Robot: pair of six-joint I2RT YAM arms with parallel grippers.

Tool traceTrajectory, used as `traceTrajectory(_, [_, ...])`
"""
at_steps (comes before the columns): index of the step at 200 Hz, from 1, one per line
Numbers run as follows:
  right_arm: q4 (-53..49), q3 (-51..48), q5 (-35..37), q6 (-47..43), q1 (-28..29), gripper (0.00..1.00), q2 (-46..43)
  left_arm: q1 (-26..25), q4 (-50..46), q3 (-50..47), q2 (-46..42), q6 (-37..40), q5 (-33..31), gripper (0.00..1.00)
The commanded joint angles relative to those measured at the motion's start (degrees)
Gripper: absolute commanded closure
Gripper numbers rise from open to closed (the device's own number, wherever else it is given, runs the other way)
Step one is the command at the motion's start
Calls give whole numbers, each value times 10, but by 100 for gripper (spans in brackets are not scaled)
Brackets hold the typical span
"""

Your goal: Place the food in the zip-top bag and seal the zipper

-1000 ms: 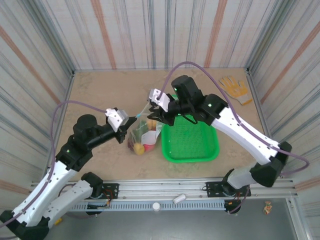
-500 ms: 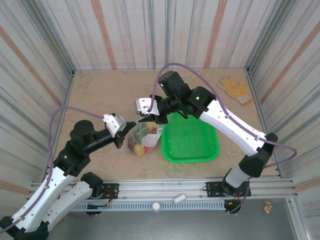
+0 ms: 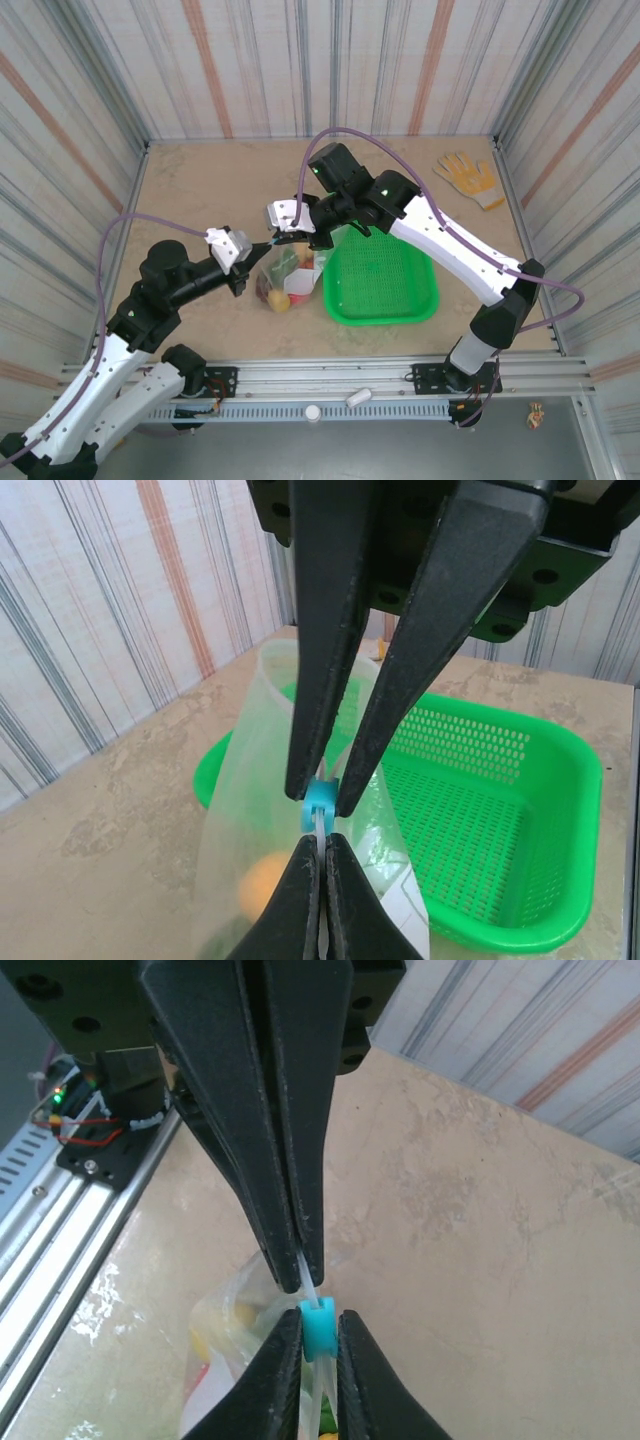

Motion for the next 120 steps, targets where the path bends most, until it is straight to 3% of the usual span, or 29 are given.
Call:
traceTrajectory(1, [-1, 7, -11, 1, 1, 89, 11, -4, 15, -7, -5, -5, 7, 100])
traceTrajectory(35, [-3, 3, -3, 1, 0, 98, 8, -4, 11, -2, -6, -9, -6, 100])
traceTrajectory(120, [40, -49, 44, 21, -21, 99, -39, -4, 3, 28, -3, -16, -33, 100])
